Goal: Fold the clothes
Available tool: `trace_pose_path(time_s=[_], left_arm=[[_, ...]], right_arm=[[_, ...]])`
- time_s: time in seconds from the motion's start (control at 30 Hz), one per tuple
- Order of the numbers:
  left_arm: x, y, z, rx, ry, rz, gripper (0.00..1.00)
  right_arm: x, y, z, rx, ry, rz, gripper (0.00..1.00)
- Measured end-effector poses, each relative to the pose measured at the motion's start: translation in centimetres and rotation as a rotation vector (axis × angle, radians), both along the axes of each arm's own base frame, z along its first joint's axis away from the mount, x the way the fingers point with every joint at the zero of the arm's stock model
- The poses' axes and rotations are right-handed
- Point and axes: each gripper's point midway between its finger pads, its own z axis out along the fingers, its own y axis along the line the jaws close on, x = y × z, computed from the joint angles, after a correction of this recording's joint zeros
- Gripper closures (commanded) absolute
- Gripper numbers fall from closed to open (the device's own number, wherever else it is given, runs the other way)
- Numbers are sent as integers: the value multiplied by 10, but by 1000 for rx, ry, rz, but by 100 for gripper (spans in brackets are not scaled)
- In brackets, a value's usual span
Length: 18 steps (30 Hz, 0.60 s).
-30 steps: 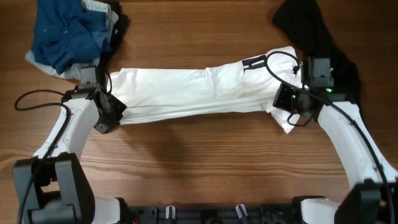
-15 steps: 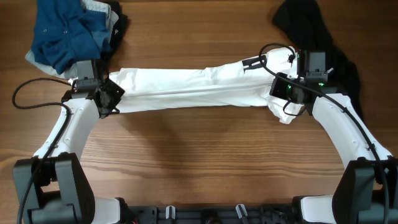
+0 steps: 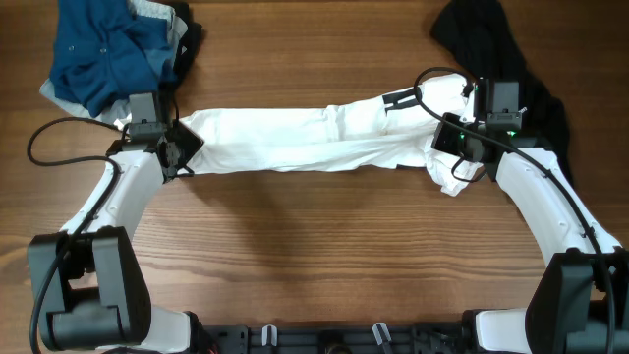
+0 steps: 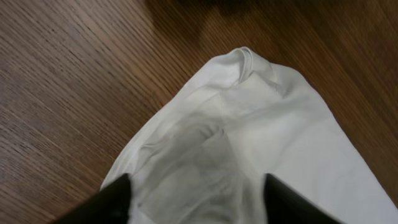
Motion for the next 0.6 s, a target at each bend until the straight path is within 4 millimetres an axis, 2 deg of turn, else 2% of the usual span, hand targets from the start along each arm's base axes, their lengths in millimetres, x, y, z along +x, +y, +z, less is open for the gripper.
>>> trace_pose_path(time_s=[0.07, 0.23, 0.27, 0.37, 0.4, 0.5, 0.53, 0.6], left_arm=[[0, -1, -1, 0, 2, -4, 0], [0, -1, -1, 3, 1, -3, 0], [0, -1, -1, 3, 1, -3, 0], [0, -1, -1, 6, 1, -2, 0], [0, -1, -1, 6, 2, -2, 0], [0, -1, -1, 6, 2, -2, 0], [0, -1, -1, 6, 4, -2, 0], [-2, -1, -2, 5, 11, -2, 0]], right_arm=[[0, -1, 0, -3, 0, -2, 86], [5, -1, 3, -12, -26, 6, 83], [10, -1, 6, -14, -49, 8, 73], [22, -1, 14, -21, -109, 22, 51], [26, -1, 17, -25, -131, 28, 33], [28, -1, 19, -27, -141, 31, 5], [26, -1, 17, -26, -130, 31, 1], [16, -1, 11, -28, -82, 35, 1]])
